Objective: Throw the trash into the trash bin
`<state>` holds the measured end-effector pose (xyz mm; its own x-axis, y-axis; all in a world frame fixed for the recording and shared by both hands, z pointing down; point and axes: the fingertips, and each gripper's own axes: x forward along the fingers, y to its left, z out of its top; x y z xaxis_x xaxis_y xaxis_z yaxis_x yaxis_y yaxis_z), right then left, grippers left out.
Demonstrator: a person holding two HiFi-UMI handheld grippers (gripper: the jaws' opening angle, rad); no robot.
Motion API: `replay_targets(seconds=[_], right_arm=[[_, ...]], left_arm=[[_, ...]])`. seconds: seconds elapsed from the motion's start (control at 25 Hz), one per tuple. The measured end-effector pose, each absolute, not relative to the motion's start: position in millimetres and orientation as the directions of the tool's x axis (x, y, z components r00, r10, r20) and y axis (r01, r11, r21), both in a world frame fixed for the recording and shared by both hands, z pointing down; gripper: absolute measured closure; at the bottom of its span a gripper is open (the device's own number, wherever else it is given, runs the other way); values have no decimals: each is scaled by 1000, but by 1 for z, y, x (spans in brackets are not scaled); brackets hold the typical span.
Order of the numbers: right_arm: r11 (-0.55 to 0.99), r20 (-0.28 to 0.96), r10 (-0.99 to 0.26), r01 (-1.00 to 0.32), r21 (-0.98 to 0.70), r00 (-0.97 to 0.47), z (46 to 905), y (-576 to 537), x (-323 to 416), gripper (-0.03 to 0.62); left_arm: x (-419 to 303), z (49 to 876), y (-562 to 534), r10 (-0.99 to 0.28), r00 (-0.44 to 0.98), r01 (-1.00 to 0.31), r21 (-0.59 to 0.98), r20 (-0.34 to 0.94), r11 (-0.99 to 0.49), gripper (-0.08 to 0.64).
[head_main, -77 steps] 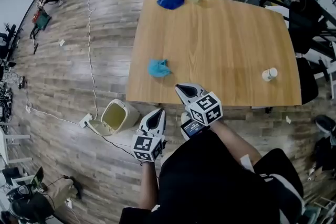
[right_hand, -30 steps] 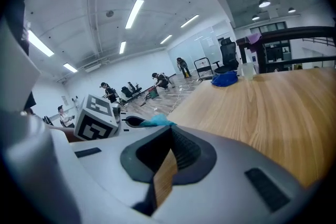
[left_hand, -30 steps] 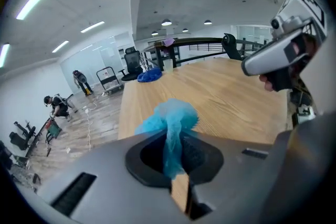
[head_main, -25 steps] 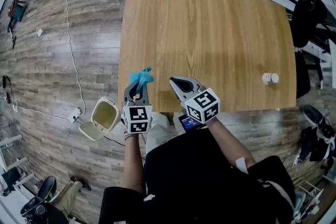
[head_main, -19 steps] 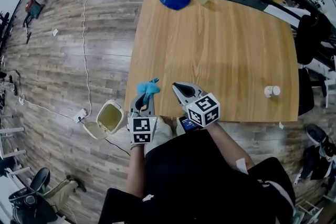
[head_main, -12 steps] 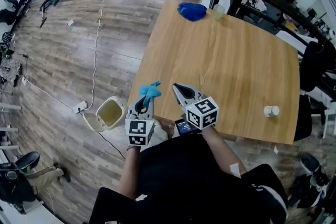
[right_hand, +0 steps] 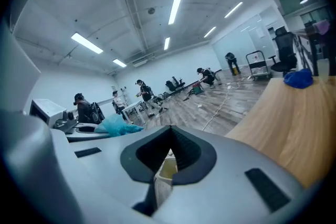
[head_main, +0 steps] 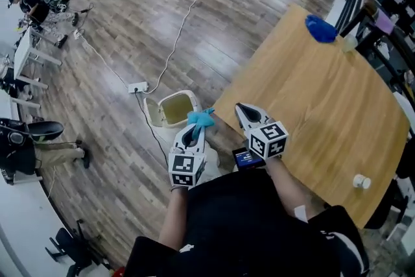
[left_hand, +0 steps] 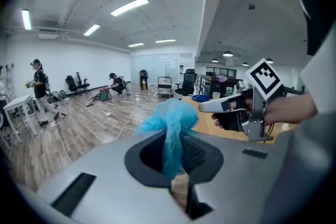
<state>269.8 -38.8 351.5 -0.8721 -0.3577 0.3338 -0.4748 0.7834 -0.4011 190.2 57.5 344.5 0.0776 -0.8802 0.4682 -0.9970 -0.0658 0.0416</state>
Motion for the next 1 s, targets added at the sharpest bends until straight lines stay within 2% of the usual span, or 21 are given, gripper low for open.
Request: replay_targets(seconds=[0.2,0.48,0.72,1.0], right_arm=[[856,349,-220,-352,-379,-911,359,-16,166,601],[888,403,-147,-300,-349,-903,379,6,25,601],[899,436,-183,-330,-287,-881,377,-5,-78,601],[862,477,-249,-417,-287,-843,401,-31,-107,600]], left_arm=[[101,360,89,-889,-51,-992,77,456,96,537],[-20,391,104,-885,-38,-975,177,465,135,537],[-113,393,79,-895,9,-972,213,445,96,537],[-149,430,55,-860,102,-973,231,499,18,537]])
